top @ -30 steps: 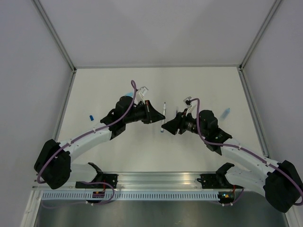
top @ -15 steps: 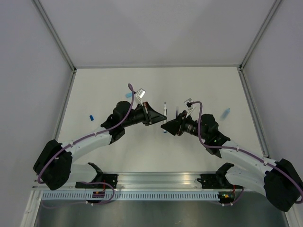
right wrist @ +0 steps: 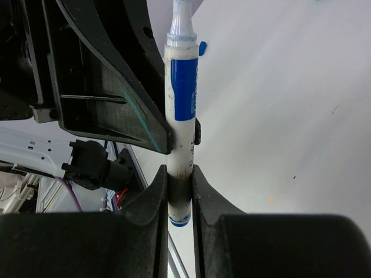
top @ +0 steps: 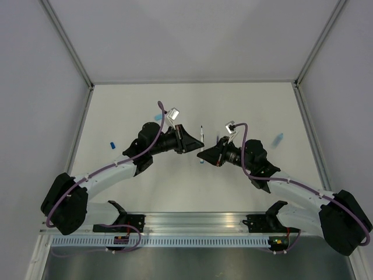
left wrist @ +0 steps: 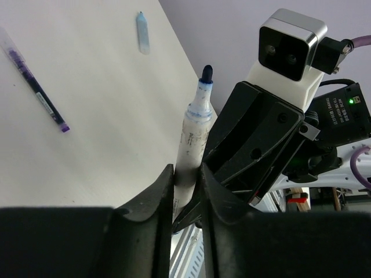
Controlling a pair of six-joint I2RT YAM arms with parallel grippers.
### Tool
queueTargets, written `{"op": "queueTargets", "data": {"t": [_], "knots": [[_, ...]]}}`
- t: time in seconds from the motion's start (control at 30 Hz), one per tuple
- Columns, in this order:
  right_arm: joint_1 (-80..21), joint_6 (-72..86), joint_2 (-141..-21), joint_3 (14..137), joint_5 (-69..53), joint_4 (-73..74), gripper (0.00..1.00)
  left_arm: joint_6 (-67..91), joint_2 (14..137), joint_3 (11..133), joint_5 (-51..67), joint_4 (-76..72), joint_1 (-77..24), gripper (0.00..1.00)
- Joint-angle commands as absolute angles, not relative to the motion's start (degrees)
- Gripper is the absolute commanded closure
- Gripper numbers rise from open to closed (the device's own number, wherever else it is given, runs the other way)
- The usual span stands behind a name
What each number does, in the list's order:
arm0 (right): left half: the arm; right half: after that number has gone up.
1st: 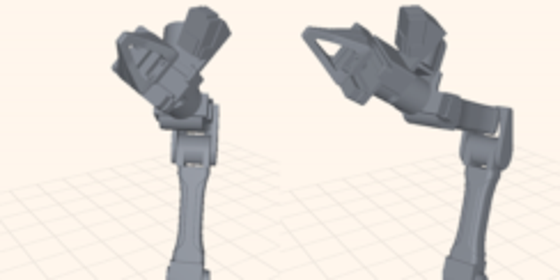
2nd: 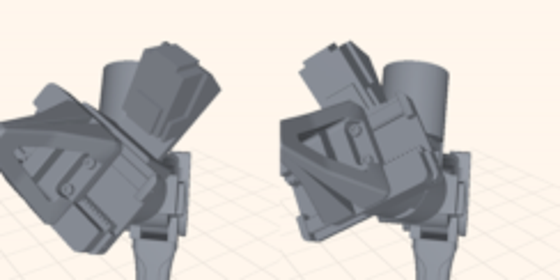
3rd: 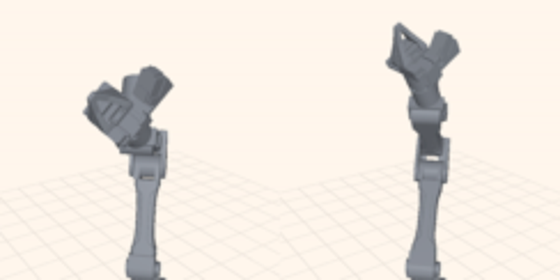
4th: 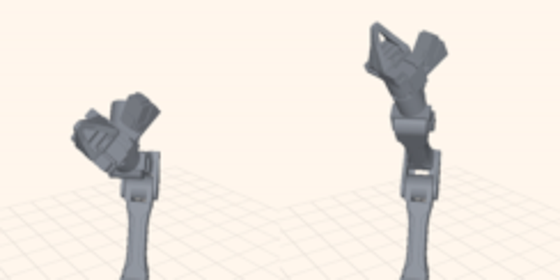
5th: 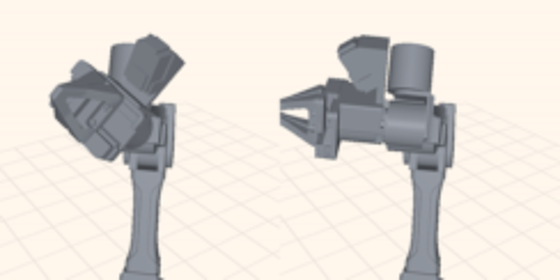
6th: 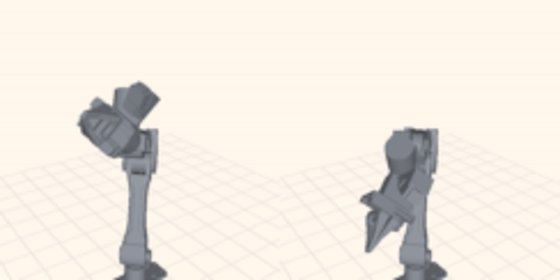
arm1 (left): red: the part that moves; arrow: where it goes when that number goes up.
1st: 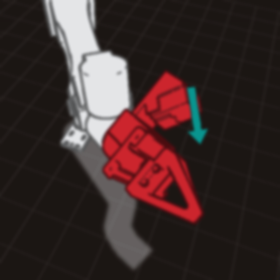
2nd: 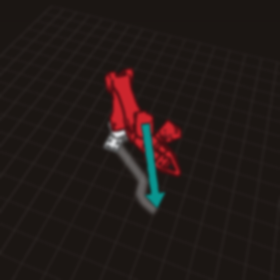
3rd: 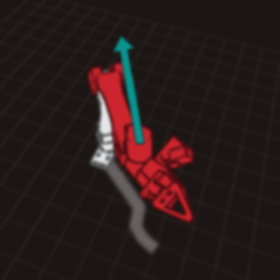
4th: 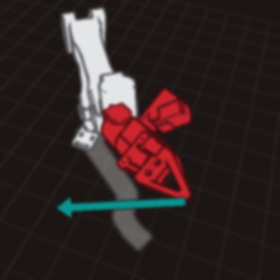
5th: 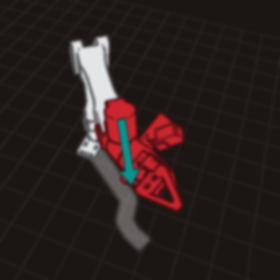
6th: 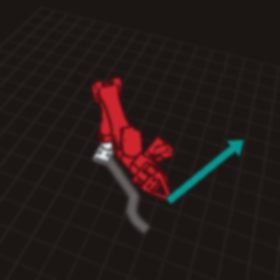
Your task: Insert the pens into the pen caps
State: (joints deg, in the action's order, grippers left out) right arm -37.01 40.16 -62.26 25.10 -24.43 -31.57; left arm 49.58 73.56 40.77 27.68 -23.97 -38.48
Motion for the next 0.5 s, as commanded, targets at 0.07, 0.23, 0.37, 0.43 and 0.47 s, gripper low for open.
{"op": "queueTargets", "data": {"t": [0.07, 0.23, 0.37, 0.43, 0.47], "knots": [[-37.9, 38.9, -64.2, 27.3, -29.3, -32.7, 1.0, 48.3, 74.2, 46.3, 34.4, -25.6, -39.8, 0.71], [-37.8, 38.7, -64.6, 27.7, -29.5, -31.4, 1.0, 48.7, 76.8, 47.9, 35.4, -25.1, -39.7, 0.68], [-37.8, 38.2, -64.1, 27.8, -29.4, -30.8, 1.0, 48.6, 77.3, 47.9, 35.2, -25.1, -39.8, 0.67], [-37.8, 38.1, -64.1, 27.8, -29.4, -30.3, 1.0, 48.5, 77.2, 47.9, 35.2, -25.1, -39.7, 0.68], [-37.8, 38.0, -64.2, 27.9, -29.4, -30.1, 1.0, 48.5, 77.3, 48.1, 35.2, -25.1, -39.7, 0.78]]}}
